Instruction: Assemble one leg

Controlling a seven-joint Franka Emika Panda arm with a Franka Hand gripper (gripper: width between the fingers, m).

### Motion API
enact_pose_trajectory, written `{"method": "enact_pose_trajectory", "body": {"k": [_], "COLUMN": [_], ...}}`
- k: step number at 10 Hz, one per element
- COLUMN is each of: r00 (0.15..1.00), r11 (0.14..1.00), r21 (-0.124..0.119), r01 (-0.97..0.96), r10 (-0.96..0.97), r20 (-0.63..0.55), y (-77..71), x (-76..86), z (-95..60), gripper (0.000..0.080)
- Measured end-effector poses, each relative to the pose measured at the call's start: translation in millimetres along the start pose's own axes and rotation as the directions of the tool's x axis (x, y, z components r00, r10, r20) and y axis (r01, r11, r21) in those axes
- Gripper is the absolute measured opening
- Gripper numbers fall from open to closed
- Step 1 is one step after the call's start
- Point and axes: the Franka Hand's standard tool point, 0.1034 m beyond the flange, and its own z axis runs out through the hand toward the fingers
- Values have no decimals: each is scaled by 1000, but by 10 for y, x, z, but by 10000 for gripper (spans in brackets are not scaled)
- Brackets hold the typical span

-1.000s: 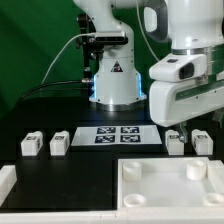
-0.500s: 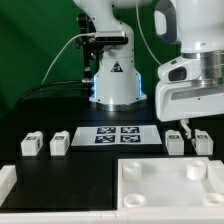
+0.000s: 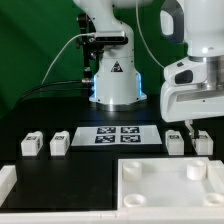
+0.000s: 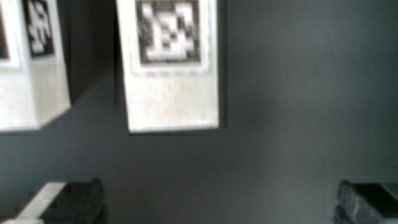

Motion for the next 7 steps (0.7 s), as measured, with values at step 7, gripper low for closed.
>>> {"method": "enact_pose_trajectory", "body": {"k": [7], "r00": [836], "r11": [998], "r21": [-53], "r01": [-22], "r10": [47], "r20": [546], "y": [38], "x": [-109], "z": [106], "gripper": [649]}}
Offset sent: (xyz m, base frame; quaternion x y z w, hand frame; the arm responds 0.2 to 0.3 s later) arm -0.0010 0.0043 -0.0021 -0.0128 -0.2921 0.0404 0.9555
